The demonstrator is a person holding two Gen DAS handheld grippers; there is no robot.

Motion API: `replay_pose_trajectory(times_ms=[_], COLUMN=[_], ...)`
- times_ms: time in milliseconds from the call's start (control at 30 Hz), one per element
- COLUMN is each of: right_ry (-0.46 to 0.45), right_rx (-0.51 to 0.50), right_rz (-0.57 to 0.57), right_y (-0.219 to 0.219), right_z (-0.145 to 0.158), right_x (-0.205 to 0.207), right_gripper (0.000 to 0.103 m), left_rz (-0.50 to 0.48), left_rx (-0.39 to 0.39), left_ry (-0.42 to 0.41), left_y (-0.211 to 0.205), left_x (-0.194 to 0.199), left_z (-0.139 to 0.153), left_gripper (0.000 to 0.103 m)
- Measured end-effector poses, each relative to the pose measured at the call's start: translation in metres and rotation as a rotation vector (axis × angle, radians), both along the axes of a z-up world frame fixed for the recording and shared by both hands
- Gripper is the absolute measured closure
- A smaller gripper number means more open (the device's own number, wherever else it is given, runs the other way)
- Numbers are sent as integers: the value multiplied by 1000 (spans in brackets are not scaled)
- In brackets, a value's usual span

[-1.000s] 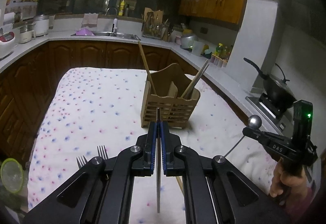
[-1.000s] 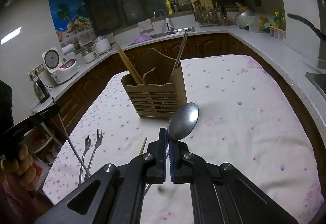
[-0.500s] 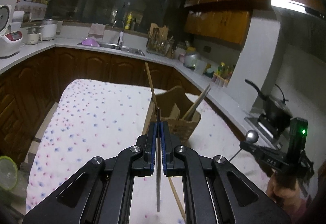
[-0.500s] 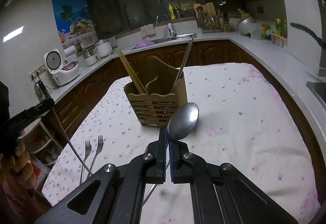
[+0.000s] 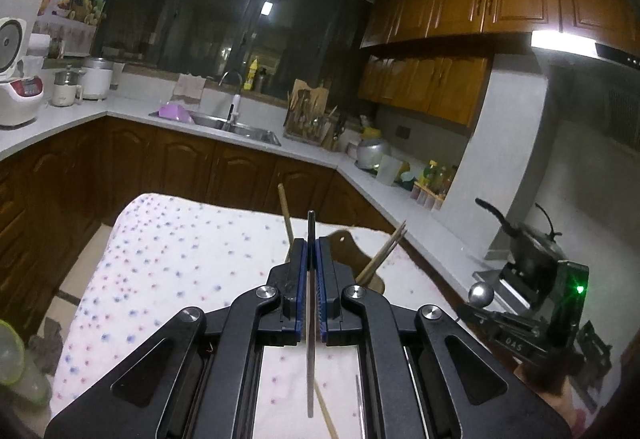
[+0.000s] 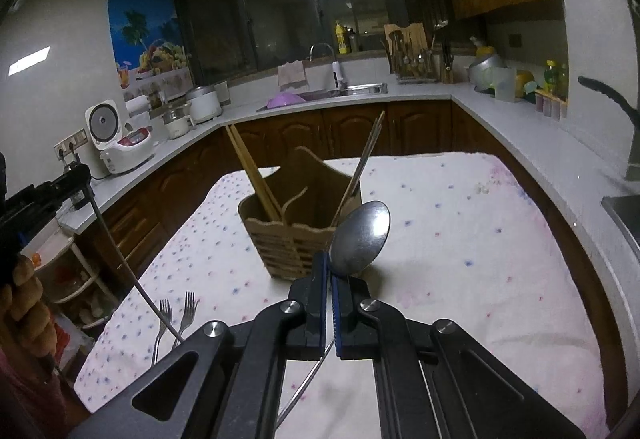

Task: Organize utensils
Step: 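Lift the held chopstick and spoon and carry them over the wooden holder, then lower the chopstick and spoon into the holder and open both tools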

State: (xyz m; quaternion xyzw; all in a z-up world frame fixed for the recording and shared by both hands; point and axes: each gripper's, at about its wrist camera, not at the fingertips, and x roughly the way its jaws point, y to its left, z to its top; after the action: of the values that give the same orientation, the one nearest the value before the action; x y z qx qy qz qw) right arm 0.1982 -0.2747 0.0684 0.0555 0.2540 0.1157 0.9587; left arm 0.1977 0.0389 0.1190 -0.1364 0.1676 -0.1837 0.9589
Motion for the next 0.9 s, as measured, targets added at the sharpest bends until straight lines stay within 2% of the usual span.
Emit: replay_pose_trajectory(times_ms=[467,900], right_ry=[-51,-122], right_rx=[-27,-28], right_rz=[11,-7], right_y=[3,4], right_z=[28,52], right_x=[35,76], right_gripper=[101,101], left_rz=[29,45], left_rx=[-34,-61], left_ry=[-35,-107], left_y=[-9,-21], left_x=[34,72], left_z=[16,42], left_gripper=[99,99])
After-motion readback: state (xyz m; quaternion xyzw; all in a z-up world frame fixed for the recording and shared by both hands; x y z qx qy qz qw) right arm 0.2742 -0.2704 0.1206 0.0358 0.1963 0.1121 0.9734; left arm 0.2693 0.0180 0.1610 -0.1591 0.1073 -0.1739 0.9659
